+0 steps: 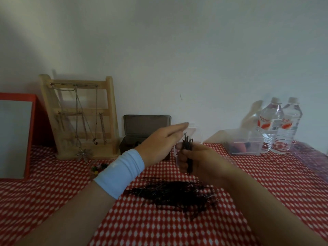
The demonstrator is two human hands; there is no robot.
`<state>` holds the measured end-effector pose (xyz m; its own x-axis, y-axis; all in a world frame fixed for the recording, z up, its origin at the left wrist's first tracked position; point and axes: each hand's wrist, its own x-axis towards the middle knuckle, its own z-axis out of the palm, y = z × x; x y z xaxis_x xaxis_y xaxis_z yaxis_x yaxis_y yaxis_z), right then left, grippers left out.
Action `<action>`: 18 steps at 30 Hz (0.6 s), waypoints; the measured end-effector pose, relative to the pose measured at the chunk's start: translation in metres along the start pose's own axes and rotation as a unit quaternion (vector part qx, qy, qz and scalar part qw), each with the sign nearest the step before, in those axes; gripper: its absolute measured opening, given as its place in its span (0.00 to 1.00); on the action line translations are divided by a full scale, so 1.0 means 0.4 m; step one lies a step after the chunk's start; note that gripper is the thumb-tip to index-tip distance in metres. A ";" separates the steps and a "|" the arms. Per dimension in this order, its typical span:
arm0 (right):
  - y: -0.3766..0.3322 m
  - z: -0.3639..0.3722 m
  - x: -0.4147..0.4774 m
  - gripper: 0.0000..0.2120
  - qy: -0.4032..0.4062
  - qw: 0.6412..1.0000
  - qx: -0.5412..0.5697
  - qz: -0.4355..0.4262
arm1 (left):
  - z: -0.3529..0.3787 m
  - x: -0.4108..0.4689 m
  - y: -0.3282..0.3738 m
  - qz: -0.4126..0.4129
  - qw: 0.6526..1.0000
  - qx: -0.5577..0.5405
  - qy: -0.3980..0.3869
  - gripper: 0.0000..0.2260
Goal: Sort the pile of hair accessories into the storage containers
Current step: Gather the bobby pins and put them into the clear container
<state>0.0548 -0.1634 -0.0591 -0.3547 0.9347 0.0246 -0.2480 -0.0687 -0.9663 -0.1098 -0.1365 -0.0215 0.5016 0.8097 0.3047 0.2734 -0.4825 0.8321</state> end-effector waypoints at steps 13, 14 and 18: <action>-0.133 -0.113 0.130 0.10 0.023 0.843 -0.536 0.027 | -0.042 0.142 -0.027 -0.002 0.998 0.068 0.019 0.14; -0.134 -0.118 0.150 0.10 0.018 0.793 -0.608 0.026 | -0.036 0.149 -0.044 -0.007 0.996 0.081 0.025 0.15; -0.086 -0.144 0.207 0.13 -0.008 0.677 -0.733 0.062 | -0.006 0.158 -0.111 -0.026 0.990 0.136 0.023 0.15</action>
<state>0.0860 -0.0637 -0.0385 -0.3028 0.9490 -0.0880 0.9425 0.2844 -0.1758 -0.0922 -0.0630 -0.0380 0.4442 0.8474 0.2908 0.5124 -0.5065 0.6935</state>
